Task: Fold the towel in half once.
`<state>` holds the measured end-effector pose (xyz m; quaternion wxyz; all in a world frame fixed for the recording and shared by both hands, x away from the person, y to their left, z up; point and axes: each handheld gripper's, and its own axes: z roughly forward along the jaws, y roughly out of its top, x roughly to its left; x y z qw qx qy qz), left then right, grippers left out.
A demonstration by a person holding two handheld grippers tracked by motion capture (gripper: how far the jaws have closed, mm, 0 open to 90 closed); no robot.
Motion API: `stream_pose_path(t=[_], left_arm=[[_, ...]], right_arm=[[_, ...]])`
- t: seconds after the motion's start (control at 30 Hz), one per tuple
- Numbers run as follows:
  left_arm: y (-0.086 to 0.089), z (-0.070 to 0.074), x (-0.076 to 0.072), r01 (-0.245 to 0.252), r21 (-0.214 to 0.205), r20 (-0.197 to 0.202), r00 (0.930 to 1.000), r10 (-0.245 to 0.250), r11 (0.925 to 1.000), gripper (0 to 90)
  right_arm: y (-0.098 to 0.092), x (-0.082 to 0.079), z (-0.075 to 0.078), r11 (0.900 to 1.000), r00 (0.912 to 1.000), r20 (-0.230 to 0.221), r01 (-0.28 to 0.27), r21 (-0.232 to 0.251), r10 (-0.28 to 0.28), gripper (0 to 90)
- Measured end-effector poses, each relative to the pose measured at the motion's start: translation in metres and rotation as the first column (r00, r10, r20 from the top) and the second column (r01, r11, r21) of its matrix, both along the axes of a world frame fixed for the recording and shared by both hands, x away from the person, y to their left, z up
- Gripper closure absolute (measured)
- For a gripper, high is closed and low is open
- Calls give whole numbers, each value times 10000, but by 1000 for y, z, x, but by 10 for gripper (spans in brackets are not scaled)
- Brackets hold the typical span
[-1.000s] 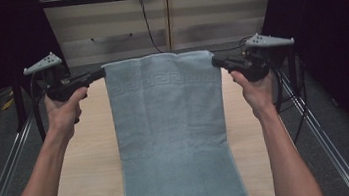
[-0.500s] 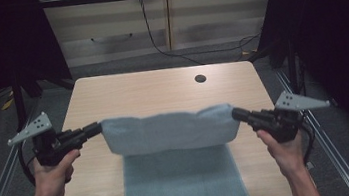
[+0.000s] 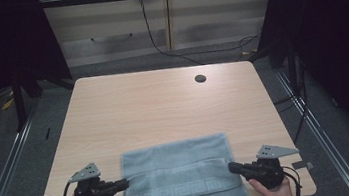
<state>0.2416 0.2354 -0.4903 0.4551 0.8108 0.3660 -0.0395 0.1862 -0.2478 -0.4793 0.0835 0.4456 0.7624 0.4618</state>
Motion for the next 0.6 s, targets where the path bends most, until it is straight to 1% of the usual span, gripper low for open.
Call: stream_pose_path(t=[0.03,0.07,0.1,0.13,0.17,0.2,0.23,0.27,0.3,0.33,0.37,0.4,0.43,0.47,0.5,0.53,0.57,0.6], left_arm=[[0,-1,2,8,-57,-93,10000,-9,10000,875],[0,-3,4,-8,-93,-80,10000,7,10000,875],[-1,-6,5,-48,233,47,10000,47,9997,875],[-1,-6,5,-48,233,47,10000,47,9997,875],[-2,-10,6,-150,529,20,9999,149,9985,875],[-4,-15,9,-136,494,-125,9998,143,9987,875],[-6,-13,11,-245,796,131,9996,235,9965,876],[-8,-12,14,-331,1014,335,9990,298,9943,876],[-10,-13,18,-407,937,286,9989,382,9948,876],[-11,-14,22,-630,922,376,9975,598,9937,877],[-13,-13,26,-692,1107,583,9963,630,9914,877],[-14,-12,31,-746,1250,699,9954,662,9894,877],[-14,-12,31,-746,1250,699,9954,662,9894,877],[-16,-12,44,-982,1399,922,9920,858,9853,877],[-17,-13,52,-1091,1373,864,9914,978,9845,877],[-17,-13,60,-1276,1396,946,9888,1151,9820,877],[-18,-14,69,-1259,1362,887,9895,1145,9827,877],[-19,-13,77,-1314,1444,750,9897,1216,9808,877]], right_arm=[[2,1,-2,9993,9999,-120,21,-381,-26,880],[1,3,-4,9992,9997,-236,60,-404,-70,880],[-1,6,-7,9995,9996,-282,84,-300,-93,880],[-1,9,-9,9992,9990,-396,179,-357,-193,880],[-1,12,-12,9985,9984,-500,223,-507,-248,880],[0,14,-15,9980,9973,-689,230,-586,-270,880],[2,17,-19,9959,9961,-833,206,-883,-280,880],[3,19,-22,9960,9958,-884,156,-875,-234,880],[3,20,-22,9964,9947,-995,161,-835,-244,880],[4,22,-22,9952,9960,-855,156,-962,-239,880],[5,25,-22,9949,9960,-851,202,-987,-286,880],[6,28,-22,9941,9961,-821,238,-1061,-326,880],[6,28,-22,9941,9961,-821,238,-1061,-326,880],[7,36,-22,9933,9962,-772,321,-1113,-408,880],[7,42,-22,9934,9961,-758,368,-1084,-452,880],[7,48,-22,9928,9956,-764,450,-1107,-537,880],[7,54,-22,9921,9953,-748,531,-1138,-618,880],[7,61,-23,9914,9954,-691,579,-1177,-663,880]])
